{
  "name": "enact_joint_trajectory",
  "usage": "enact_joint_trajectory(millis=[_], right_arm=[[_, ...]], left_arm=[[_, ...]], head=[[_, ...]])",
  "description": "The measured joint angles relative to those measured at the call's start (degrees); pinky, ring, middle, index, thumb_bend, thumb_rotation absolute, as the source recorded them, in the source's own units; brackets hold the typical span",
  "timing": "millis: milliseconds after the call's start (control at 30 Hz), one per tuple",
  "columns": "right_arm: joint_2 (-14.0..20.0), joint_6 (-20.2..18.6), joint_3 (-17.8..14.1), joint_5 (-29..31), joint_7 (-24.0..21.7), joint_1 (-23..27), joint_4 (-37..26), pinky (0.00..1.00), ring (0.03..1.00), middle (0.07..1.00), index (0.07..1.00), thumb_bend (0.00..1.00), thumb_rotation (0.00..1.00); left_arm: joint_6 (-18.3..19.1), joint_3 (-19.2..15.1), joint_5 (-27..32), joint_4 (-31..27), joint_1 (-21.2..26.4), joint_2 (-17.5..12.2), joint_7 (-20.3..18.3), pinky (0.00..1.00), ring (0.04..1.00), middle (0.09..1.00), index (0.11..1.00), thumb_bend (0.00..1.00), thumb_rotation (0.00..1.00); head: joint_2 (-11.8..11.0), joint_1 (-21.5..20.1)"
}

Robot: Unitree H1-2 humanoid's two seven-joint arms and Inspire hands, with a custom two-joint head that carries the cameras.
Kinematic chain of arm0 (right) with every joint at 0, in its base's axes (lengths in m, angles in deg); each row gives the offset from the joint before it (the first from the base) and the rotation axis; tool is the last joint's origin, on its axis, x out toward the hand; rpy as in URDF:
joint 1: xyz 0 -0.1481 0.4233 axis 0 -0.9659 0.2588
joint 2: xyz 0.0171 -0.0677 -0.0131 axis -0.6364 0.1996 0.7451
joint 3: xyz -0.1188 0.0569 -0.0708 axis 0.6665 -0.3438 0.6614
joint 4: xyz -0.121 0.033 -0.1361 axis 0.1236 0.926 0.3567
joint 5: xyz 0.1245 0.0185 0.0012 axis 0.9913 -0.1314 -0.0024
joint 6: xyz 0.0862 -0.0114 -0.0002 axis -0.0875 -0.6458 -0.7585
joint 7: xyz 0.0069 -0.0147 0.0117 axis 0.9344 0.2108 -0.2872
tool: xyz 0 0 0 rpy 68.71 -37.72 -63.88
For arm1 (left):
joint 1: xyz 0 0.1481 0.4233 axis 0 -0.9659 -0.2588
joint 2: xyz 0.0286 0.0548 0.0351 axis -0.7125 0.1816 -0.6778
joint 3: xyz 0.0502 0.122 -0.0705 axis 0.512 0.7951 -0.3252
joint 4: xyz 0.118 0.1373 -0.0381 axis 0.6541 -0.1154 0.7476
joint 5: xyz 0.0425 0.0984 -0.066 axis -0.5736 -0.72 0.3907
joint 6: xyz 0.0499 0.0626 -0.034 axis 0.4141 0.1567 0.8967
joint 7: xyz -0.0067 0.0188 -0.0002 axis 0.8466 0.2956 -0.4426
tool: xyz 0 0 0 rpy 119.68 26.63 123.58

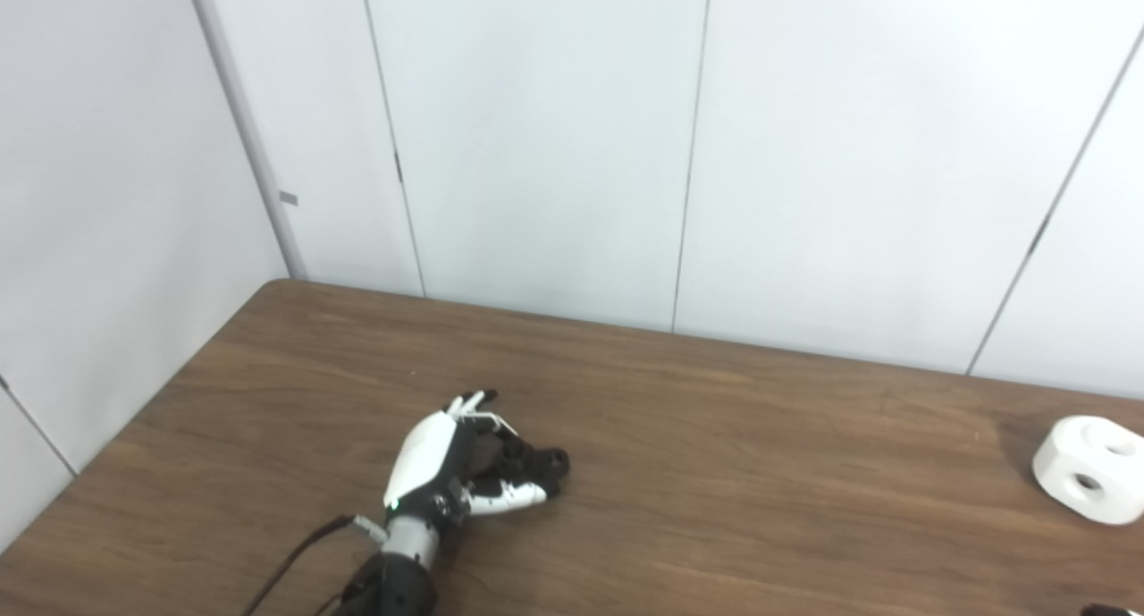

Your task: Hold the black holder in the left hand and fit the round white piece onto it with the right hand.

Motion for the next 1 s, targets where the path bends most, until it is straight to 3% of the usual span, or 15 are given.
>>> enact_joint_trajectory(millis=[100, 133, 200, 300, 400, 500, 667, 1000], right_arm=[[-0.16, -0.03, -0.01, -0.47, 0.34, 0.01, -0.25, 0.55, 0.749, 0.790, 0.755, 1.00, 0.63], [-0.28, -0.11, -0.01, -0.47, 0.47, -0.01, -0.41, 0.60, 0.787, 0.818, 0.781, 0.98, 0.62], [-0.78, -0.32, 0.10, -0.47, 0.58, -0.17, -1.01, 0.89, 0.946, 0.946, 0.921, 0.79, 0.57], [-1.63, -1.25, 0.77, -0.41, 0.59, -0.62, -2.24, 0.99, 0.993, 0.993, 0.990, 0.50, 0.30], [-2.45, -2.29, 1.22, -0.37, 0.59, -1.00, -3.19, 1.00, 1.000, 1.000, 1.000, 0.40, 0.10], [-3.00, -2.63, 1.41, -0.54, 0.61, -1.17, -3.68, 1.00, 1.000, 1.000, 1.000, 0.41, 0.06], [-3.22, -3.24, 1.31, -1.39, 1.02, -1.13, -3.96, 1.00, 0.998, 0.995, 0.999, 0.48, 0.09], [-3.38, -4.10, 0.18, -3.62, 2.74, 0.07, -3.59, 0.93, 0.947, 0.947, 0.942, 0.66, 0.27]], left_arm=[[-0.74, 0.33, -0.16, -1.28, -0.99, 0.54, -0.51, 1.00, 1.000, 0.940, 0.480, 0.52, 0.04], [-1.02, 0.54, -0.23, -2.00, -1.46, 0.69, -0.83, 1.00, 1.000, 0.939, 0.480, 0.52, 0.04], [-1.68, 1.26, -0.93, -2.63, -2.33, 1.28, -1.17, 1.00, 1.000, 0.935, 0.480, 0.52, 0.04], [-1.99, 1.73, -1.20, -3.99, -3.20, 2.51, -1.86, 1.00, 1.000, 0.936, 0.480, 0.52, 0.04], [-2.16, 2.01, -0.82, -5.47, -4.08, 3.71, -2.86, 1.00, 1.000, 0.939, 0.480, 0.52, 0.04], [-2.61, 2.48, -0.88, -6.11, -4.59, 4.31, -4.06, 1.00, 1.000, 0.938, 0.480, 0.52, 0.04], [-3.31, 3.87, -2.46, -6.75, -5.14, 4.43, -4.79, 1.00, 1.000, 0.936, 0.479, 0.52, 0.04], [-4.32, 5.92, -6.30, -7.52, -5.22, 3.19, -6.91, 1.00, 1.000, 0.928, 0.480, 0.52, 0.04]], head=[[0.35, -0.70], [0.44, -1.06], [0.96, -2.02], [2.11, -3.52], [2.55, -4.22], [3.34, -5.54], [4.66, -8.09], [6.68, -12.92]])
